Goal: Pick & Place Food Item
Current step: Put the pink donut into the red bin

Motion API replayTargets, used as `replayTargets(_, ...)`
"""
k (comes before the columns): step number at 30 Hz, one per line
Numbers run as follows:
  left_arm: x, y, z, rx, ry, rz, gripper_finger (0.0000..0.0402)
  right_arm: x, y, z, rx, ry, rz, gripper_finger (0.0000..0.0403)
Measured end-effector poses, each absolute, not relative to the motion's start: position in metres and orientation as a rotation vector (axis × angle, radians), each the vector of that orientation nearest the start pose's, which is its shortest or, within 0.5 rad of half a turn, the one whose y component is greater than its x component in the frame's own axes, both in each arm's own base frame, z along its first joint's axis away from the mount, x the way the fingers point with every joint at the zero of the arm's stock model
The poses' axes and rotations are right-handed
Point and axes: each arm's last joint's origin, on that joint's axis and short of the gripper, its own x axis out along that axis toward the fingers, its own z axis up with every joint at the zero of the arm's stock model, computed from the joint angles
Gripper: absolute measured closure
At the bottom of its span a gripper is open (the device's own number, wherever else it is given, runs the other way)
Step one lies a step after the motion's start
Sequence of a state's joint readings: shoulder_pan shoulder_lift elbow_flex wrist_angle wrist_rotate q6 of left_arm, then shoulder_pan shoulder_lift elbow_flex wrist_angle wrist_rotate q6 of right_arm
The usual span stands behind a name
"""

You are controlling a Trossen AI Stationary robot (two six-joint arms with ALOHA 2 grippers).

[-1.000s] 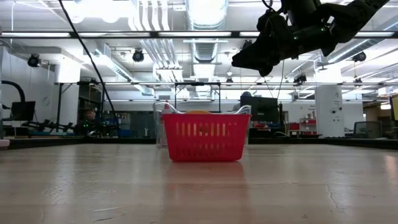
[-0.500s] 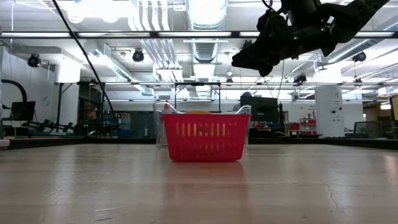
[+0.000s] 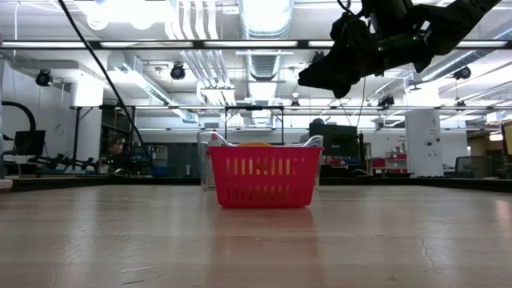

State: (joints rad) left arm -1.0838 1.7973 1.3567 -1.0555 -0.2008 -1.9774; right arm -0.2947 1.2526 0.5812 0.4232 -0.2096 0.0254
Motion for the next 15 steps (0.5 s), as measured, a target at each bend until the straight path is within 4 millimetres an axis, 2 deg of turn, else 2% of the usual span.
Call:
replayTargets(8, 0.156, -0.294, 0.184, -0.877, 1.341, 0.643, 0.0161, 0.250, -0.070, 0.225, 0.087, 0.239, -0.088, 0.0273)
replayTargets(15, 0.155, -0.295, 0.178, -0.935, 1.381, 0.642, 0.0161, 0.250, -0.070, 0.225, 0.087, 0.239, -0.088, 0.0273)
